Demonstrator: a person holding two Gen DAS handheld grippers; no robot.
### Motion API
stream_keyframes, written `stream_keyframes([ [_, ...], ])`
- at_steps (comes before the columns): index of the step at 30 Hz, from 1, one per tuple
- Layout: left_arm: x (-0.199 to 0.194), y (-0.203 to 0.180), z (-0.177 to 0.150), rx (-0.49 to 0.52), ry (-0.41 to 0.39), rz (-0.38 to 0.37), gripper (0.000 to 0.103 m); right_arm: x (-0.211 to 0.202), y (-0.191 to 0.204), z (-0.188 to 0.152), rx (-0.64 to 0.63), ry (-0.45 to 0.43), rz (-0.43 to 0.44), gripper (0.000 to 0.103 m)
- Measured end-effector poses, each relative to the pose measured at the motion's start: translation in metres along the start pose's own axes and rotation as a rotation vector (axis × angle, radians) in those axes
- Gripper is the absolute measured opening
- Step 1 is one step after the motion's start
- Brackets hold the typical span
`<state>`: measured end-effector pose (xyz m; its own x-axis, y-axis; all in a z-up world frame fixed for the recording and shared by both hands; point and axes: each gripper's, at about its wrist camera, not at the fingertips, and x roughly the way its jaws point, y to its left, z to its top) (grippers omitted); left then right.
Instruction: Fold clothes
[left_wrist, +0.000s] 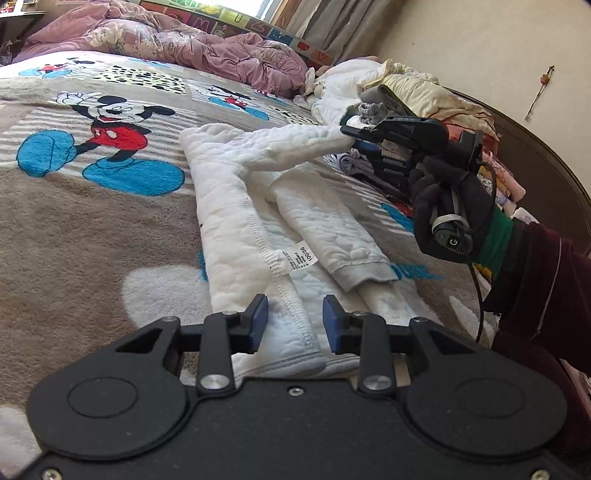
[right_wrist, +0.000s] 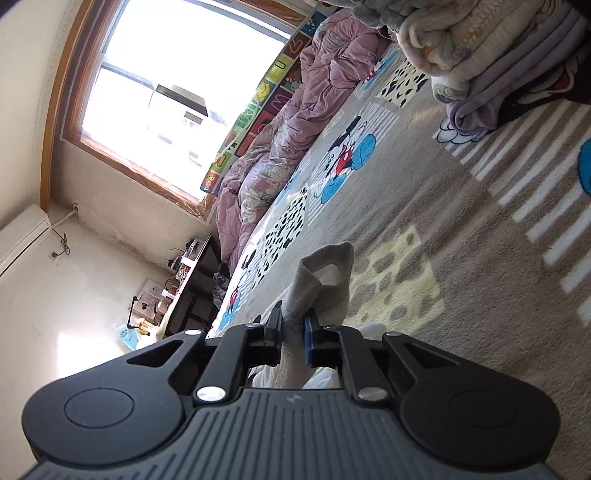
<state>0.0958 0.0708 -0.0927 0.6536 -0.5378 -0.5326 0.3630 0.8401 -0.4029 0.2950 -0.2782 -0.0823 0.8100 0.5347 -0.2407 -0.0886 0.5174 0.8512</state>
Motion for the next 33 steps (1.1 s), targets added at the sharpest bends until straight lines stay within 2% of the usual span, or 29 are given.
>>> stream_keyframes([
  [3,0.005,-0.004,-0.001,0.021,0.031,0.004,0.03,-0.017,0.005,-0.005,0.006,-0.021,-0.019,0.013],
  [5,0.006,-0.006,-0.002,0.039,0.041,0.015,0.03,-0.027,-0.004,-0.014,0.06,-0.021,-0.021,0.013],
  [9,0.009,-0.008,-0.004,0.072,0.067,0.037,0.03,-0.024,-0.02,-0.037,0.073,0.033,-0.099,0.013],
  [12,0.004,-0.008,-0.005,0.086,0.069,0.031,0.031,-0.025,-0.029,-0.049,0.104,0.022,-0.124,0.013],
  [16,-0.02,0.003,0.0,0.046,0.009,0.005,0.031,-0.026,-0.037,-0.049,0.137,0.001,-0.127,0.013],
  [18,-0.036,0.016,0.006,-0.028,-0.061,-0.011,0.031,-0.025,-0.038,-0.048,0.142,-0.005,-0.125,0.013],
  [20,-0.048,0.028,0.013,-0.098,-0.158,0.026,0.031,-0.025,-0.039,-0.047,0.147,-0.011,-0.123,0.013],
  [22,-0.056,0.043,0.018,-0.175,-0.23,0.024,0.031,-0.024,-0.04,-0.046,0.152,-0.017,-0.121,0.013],
  [24,-0.055,0.057,0.024,-0.236,-0.256,0.038,0.029,-0.024,-0.041,-0.044,0.157,-0.023,-0.119,0.013],
  [25,-0.048,0.06,0.026,-0.236,-0.239,0.049,0.02,-0.024,-0.041,-0.044,0.159,-0.026,-0.118,0.013],
  [26,-0.039,0.059,0.028,-0.219,-0.211,0.049,0.017,-0.023,-0.042,-0.043,0.162,-0.029,-0.117,0.013],
  [29,-0.005,0.029,0.022,-0.068,-0.102,0.019,0.009,-0.023,-0.043,-0.041,0.169,-0.038,-0.114,0.013],
  [31,0.017,0.009,0.013,0.016,-0.03,0.023,0.007,-0.022,-0.043,-0.04,0.174,-0.044,-0.111,0.013],
  [33,0.03,-0.001,0.009,0.034,0.007,0.033,0.007,-0.023,-0.04,-0.036,0.176,-0.046,-0.093,0.013],
])
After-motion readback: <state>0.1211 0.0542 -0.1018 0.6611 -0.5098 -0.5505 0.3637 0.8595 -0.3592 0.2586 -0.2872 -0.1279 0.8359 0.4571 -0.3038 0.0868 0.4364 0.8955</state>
